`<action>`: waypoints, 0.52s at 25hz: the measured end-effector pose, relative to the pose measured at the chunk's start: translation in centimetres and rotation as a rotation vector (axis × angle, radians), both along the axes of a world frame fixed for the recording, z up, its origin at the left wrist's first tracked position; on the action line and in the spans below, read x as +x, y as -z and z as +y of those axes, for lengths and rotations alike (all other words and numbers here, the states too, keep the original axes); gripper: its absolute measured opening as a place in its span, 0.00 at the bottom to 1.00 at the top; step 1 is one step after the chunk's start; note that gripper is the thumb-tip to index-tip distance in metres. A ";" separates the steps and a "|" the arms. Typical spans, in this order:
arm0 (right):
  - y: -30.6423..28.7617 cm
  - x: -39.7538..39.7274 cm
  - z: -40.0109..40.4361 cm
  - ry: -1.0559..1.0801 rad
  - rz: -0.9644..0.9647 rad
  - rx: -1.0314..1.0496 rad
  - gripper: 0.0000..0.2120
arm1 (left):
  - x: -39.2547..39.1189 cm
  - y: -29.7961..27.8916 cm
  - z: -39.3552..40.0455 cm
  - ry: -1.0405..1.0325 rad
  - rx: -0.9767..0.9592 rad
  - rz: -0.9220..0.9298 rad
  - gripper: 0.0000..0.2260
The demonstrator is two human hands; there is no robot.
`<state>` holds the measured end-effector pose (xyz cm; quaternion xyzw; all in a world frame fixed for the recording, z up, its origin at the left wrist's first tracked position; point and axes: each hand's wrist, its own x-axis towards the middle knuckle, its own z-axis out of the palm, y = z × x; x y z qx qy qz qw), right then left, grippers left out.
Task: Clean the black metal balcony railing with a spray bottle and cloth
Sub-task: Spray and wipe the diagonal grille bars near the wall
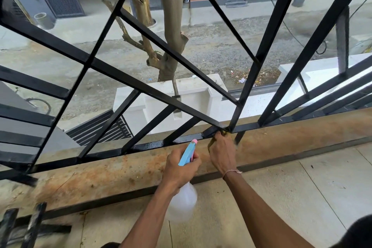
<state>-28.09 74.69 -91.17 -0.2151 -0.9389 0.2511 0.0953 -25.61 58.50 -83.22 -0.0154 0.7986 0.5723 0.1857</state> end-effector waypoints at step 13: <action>-0.4 1.2 1.9 -0.078 -0.240 0.333 0.15 | -0.6 0.6 2.0 0.047 0.014 -0.037 0.04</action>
